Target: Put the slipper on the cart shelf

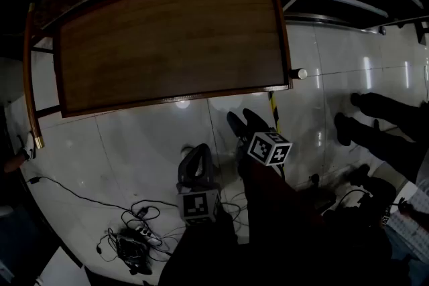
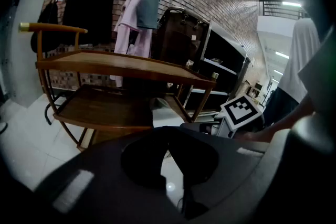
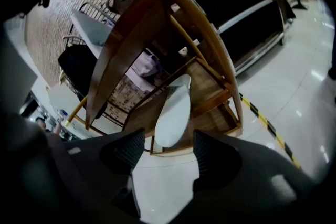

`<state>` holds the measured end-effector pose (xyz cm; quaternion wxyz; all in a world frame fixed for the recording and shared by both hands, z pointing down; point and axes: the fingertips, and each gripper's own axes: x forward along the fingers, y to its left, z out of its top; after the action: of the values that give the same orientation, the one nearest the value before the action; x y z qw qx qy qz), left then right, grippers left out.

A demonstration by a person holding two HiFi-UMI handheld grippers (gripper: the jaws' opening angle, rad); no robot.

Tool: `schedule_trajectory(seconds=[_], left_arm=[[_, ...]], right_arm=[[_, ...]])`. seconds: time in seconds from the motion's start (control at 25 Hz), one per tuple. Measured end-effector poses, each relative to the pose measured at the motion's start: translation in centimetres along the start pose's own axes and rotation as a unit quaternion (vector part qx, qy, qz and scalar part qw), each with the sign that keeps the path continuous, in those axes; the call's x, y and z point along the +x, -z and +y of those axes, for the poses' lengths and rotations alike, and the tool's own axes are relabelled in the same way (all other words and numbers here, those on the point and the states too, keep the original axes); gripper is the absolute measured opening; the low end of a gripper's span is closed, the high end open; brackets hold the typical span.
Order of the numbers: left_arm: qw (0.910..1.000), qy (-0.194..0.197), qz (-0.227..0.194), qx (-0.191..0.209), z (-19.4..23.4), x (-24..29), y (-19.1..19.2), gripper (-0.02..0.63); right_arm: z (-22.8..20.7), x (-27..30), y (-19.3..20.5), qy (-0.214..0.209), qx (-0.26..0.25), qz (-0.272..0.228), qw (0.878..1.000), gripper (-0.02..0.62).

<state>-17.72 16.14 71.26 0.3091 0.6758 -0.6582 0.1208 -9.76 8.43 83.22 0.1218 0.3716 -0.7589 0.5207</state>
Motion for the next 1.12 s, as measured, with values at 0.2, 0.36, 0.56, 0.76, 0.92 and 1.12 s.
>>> schedule_trajectory(seconds=[0.2,0.36,0.56,0.76,0.92,1.12], left_arm=[[0.9998,0.004,-0.011,-0.018,-0.5,0.3,-0.8,0.015],[0.9995,-0.003,-0.005,-0.03,-0.8,0.9,-0.3,0.015],[0.9991,-0.007,-0.008,-0.042,-0.8,1.3,-0.7,0.015],[0.9994,-0.011,-0.008,-0.03,0.0,1.1,-1.3,0.015],[0.9995,-0.013,-0.013,-0.025,0.5,0.8,-2.0,0.015],[0.9996,-0.014,-0.018,-0.018,0.8,0.4,-2.5,0.015]], right_arm=[[0.0,1.6,-1.5,-0.026,0.057,-0.013,0.998,0.282],[-0.3,3.2,-1.4,-0.031,0.087,-0.017,0.996,0.282],[-1.6,4.5,-1.8,-0.008,0.094,-0.027,0.995,0.281],[-2.3,5.3,-1.9,0.016,0.089,-0.029,0.995,0.2],[-1.7,5.4,-1.9,0.016,0.08,-0.029,0.996,0.111],[-0.3,4.5,-2.1,0.004,0.067,-0.033,0.997,0.061]])
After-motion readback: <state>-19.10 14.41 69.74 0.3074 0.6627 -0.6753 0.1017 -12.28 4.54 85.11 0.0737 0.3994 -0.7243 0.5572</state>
